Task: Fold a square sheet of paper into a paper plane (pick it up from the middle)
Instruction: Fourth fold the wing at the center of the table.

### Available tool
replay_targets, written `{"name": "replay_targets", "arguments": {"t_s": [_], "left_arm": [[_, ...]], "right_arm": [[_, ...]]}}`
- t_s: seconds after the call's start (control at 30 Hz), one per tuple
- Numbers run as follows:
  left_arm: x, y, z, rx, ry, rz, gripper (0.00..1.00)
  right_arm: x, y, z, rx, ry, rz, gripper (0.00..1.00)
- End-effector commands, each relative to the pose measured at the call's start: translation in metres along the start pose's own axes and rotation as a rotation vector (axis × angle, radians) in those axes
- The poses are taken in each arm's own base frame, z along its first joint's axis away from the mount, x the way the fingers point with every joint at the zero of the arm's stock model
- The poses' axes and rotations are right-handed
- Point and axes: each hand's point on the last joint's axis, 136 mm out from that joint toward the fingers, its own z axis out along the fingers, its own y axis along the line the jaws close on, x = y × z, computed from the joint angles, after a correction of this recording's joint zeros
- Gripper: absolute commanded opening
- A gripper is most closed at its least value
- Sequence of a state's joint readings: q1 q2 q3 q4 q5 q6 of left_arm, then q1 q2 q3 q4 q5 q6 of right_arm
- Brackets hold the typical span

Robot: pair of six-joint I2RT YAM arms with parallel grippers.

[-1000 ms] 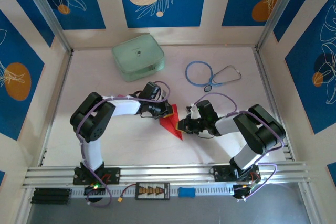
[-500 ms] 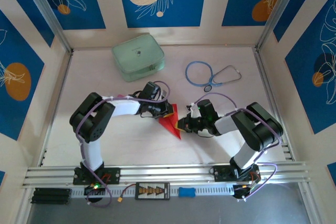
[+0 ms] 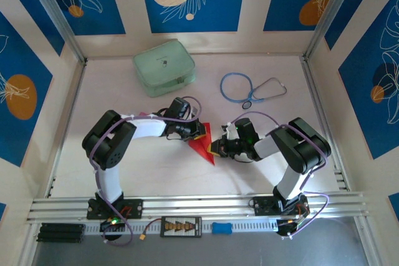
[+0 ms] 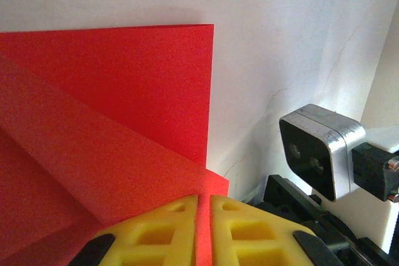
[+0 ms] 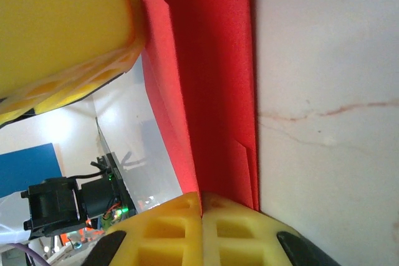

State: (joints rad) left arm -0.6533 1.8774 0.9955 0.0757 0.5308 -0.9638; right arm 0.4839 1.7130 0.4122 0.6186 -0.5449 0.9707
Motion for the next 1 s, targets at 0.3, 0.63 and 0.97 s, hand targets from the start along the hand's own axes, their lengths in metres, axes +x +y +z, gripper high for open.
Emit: {"name": "replay_targets", "arguments": {"t_s": [0.3, 0.63, 0.97], "left_arm": [[0.005, -0.006, 0.007, 0.03, 0.03, 0.015, 0.15], [0.005, 0.0, 0.012, 0.009, 0.038, 0.011, 0.15], [0.007, 0.006, 0.016, -0.01, 0.052, 0.004, 0.15]], "right_arm": [[0.003, -0.012, -0.001, 0.017, 0.007, 0.066, 0.05], [0.004, -0.016, -0.001, 0.028, 0.002, 0.077, 0.05], [0.005, -0.02, -0.001, 0.042, 0.001, 0.087, 0.05]]}}
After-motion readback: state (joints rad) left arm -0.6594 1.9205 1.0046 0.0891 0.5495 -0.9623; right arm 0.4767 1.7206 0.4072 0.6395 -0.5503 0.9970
